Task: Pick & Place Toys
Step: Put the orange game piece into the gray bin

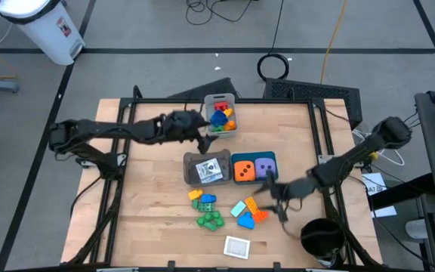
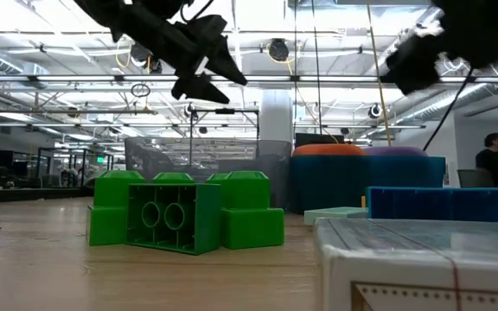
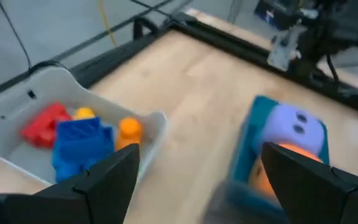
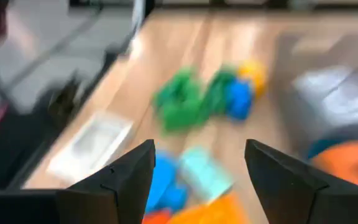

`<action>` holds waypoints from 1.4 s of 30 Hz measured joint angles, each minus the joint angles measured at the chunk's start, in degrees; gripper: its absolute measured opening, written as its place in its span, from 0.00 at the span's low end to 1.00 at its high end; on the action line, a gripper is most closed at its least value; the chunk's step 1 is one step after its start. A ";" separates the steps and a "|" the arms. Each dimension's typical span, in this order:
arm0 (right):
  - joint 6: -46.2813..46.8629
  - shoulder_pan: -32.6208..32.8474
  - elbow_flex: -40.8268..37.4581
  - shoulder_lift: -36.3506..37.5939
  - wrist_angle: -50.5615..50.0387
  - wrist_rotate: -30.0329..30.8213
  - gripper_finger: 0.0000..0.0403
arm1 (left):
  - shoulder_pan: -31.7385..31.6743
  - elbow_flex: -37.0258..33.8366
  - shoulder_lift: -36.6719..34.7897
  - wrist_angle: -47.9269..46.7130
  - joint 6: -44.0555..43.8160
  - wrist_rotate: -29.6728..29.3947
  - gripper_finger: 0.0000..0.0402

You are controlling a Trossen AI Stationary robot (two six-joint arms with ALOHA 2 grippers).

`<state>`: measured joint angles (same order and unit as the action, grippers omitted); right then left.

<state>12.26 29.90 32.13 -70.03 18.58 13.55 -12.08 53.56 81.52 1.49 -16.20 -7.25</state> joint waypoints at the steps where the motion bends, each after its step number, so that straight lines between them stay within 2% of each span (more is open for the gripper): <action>1: 0.86 1.65 0.27 -2.00 -0.59 0.00 0.60 | 1.09 -0.74 0.03 0.21 -0.06 -0.70 0.86; 8: 2.07 9.48 0.37 -11.60 -0.51 -0.09 0.60 | 5.34 -2.58 0.86 2.49 -4.01 -3.89 0.86; 17: 2.07 9.88 0.41 -17.96 -1.48 1.90 0.60 | 9.63 -2.58 0.87 6.57 -6.95 -3.92 0.86; 21: 2.06 9.71 0.45 -18.19 -1.79 2.17 0.59 | 11.55 -2.58 0.87 8.09 -7.92 -3.91 0.86; 27: 2.25 9.38 0.27 -18.45 -6.58 6.18 0.53 | 13.24 -2.58 0.87 8.24 -7.71 -3.87 0.86; 36: 2.27 7.96 0.34 -18.30 -7.86 5.77 0.50 | 13.44 -2.58 0.87 8.22 -5.90 -3.96 0.86; 42: 2.09 8.05 0.34 -17.97 -7.68 3.85 0.38 | 13.46 -2.58 0.87 8.22 -5.91 -4.82 0.86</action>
<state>14.35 37.95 32.47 -88.01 10.90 17.40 1.39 50.98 82.39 9.72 -22.11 -12.08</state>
